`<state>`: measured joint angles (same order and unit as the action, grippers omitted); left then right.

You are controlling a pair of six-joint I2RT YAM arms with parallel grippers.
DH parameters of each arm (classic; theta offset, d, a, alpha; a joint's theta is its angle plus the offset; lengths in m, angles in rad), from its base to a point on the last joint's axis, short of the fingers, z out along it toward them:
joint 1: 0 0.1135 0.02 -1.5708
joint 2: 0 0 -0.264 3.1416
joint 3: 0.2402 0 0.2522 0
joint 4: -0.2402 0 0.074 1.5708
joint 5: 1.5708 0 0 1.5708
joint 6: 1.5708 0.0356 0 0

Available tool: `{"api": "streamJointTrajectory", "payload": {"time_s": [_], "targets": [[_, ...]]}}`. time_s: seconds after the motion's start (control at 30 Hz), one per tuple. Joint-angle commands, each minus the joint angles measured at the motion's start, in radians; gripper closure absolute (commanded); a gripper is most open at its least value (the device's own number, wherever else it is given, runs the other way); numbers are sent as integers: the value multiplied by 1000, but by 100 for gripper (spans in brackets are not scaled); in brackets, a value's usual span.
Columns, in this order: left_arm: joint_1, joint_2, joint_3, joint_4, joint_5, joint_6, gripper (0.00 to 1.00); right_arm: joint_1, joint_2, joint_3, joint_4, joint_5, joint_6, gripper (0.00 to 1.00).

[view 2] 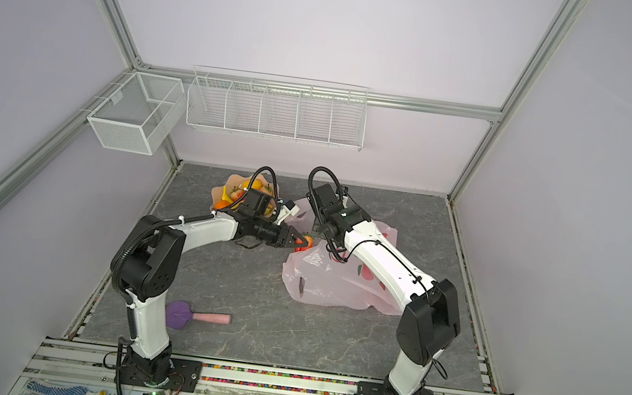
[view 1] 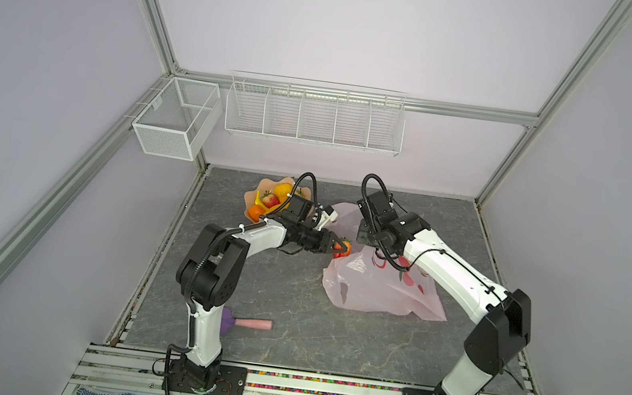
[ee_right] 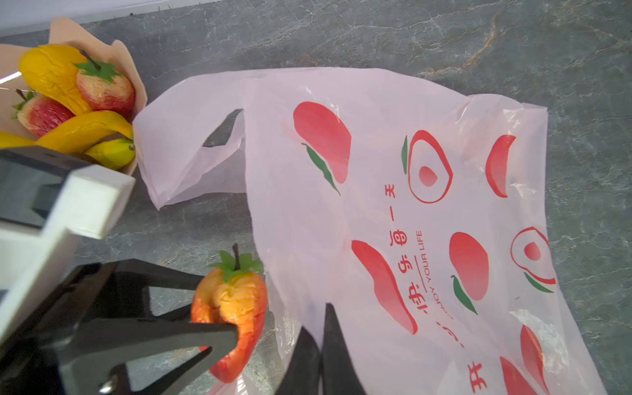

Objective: Place the fruits into the plastic bag
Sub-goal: 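Carry the apple with the left gripper toward the bag opening held by the right gripper, then lower the apple into the bag with the left gripper and release it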

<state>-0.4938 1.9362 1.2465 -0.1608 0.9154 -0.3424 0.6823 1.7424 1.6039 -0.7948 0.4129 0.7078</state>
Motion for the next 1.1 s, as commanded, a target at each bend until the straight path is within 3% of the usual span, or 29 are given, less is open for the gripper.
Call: {"api": "streamJointTrajectory", "payload": {"time_s": [0.0, 0.43, 0.77, 0.9, 1.07], "targets": [[-20, 24, -23, 58, 35, -24, 87, -15, -27, -22, 46, -61, 61, 94], [-143, 142, 53, 209, 21, -185, 85, -54, -60, -137, 214, -228, 244, 94], [-212, 221, 100, 292, 11, -288, 77, -84, -155, -275, 415, -261, 389, 94], [-232, 249, 132, 274, 6, -293, 66, -96, -176, -308, 473, -281, 431, 94], [-242, 264, 170, 203, -28, -274, 42, -112, -191, -357, 515, -307, 473, 94]]}}
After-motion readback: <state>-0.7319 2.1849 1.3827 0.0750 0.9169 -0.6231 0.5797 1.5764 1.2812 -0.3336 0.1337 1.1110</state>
